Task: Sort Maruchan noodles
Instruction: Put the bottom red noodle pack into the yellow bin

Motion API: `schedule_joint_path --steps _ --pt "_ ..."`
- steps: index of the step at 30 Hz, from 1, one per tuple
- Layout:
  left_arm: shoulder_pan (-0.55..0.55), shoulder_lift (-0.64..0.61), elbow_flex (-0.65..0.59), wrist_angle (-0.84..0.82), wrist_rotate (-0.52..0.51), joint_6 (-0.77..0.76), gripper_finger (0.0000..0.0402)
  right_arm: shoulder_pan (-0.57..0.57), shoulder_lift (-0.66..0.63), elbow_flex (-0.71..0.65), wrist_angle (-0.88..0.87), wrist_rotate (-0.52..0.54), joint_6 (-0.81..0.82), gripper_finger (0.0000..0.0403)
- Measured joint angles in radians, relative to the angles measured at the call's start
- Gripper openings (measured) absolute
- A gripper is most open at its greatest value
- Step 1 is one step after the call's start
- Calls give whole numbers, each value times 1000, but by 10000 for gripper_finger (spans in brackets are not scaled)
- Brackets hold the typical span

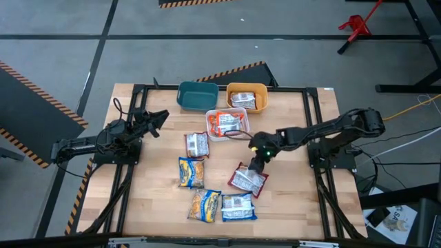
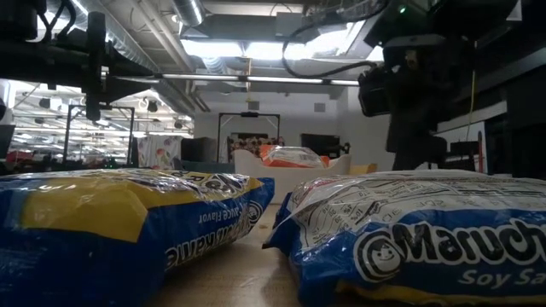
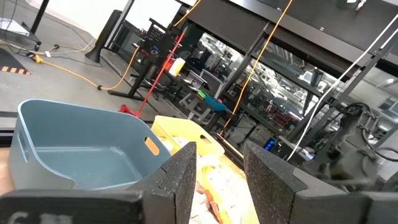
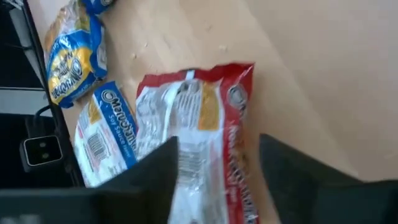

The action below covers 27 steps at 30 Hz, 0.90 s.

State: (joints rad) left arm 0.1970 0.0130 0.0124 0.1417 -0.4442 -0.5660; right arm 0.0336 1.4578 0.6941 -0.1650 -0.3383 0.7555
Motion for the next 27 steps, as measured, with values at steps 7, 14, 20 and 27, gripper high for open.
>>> schedule_joint_path --steps 7,14,20,27 --pt "0 0 0 0 0 -5 127 -54 3 0 -21 -93 -181 359" --pt "0 0 0 0 -12 -15 127 -53 100 1 9 -183 -233 394" --pt "0 0 0 0 -42 -28 127 -56 193 5 58 -257 -246 381" --pt "0 0 0 0 -70 -27 127 -55 227 5 68 -254 -260 324"
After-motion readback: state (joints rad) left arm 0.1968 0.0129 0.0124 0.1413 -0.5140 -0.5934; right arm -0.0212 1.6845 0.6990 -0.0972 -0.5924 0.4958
